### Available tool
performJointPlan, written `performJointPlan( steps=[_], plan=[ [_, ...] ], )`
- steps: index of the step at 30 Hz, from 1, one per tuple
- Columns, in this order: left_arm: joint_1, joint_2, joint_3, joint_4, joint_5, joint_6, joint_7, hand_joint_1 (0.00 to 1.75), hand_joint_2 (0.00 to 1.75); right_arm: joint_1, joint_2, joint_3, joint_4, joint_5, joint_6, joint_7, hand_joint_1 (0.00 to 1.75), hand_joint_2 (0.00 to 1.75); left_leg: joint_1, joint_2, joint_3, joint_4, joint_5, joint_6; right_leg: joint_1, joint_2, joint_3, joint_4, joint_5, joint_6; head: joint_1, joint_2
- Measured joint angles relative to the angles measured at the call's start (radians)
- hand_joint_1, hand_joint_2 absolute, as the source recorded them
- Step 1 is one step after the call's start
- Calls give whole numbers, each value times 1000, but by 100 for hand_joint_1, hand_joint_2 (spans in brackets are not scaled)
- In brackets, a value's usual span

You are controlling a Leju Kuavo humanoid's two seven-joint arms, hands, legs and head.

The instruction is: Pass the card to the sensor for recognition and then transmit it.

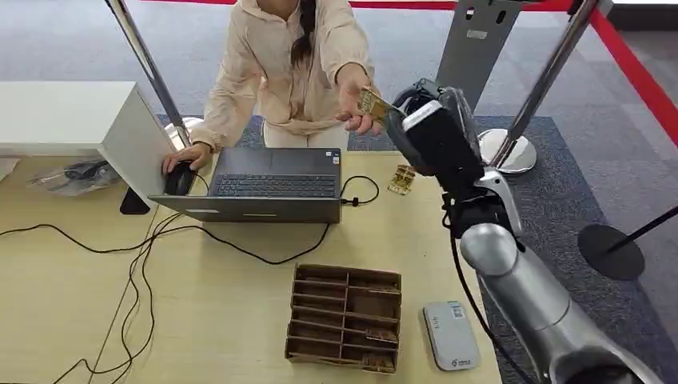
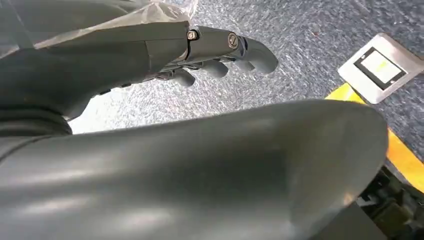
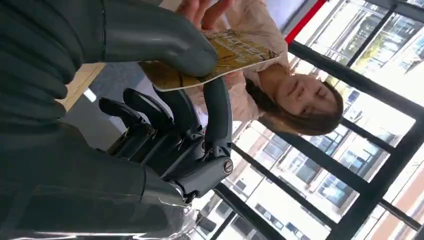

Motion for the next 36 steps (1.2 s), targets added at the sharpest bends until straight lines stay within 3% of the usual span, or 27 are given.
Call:
performJointPlan(
  steps=[6,16,17,19,20,24,25,36],
  plan=[
    [-1,-5,-13,0,-9,-2,8,0,0,-6,23,19,128,86,-57,-18,175,175,0,0,0,0,0,0,0,0,0,0,0,0,0,0],
    [-1,-8,-30,0,-10,-2,11,0,0,-7,49,39,269,110,-80,-38,175,175,0,0,0,0,0,0,0,0,-1,0,0,0,0,0],
    [-1,-8,-34,0,-10,-2,11,0,0,-9,55,42,283,112,-81,-40,152,175,0,0,0,0,0,0,0,0,-1,0,0,0,0,0],
    [-1,-9,-36,0,-10,-2,11,0,0,-10,62,46,301,116,-82,-44,45,175,0,0,0,0,0,0,0,0,-1,0,0,0,0,0],
    [-1,-9,-36,0,-10,-2,11,0,0,-11,65,48,308,118,-84,-45,3,175,0,0,0,0,0,0,0,0,-1,0,0,0,0,0],
    [-1,-10,-40,0,-11,-5,14,0,0,-12,73,55,328,121,-98,-47,0,175,0,0,0,0,0,0,0,0,-1,0,0,0,0,0],
    [0,-10,-41,0,-11,-5,15,0,0,-12,74,56,331,122,-102,-47,0,0,0,0,-1,0,0,0,0,0,-1,0,0,0,0,0],
    [4,-10,-42,0,-7,-4,16,0,0,-6,80,50,316,120,-179,-51,0,0,0,0,0,1,0,0,0,0,-1,0,0,0,0,0]
  ],
)
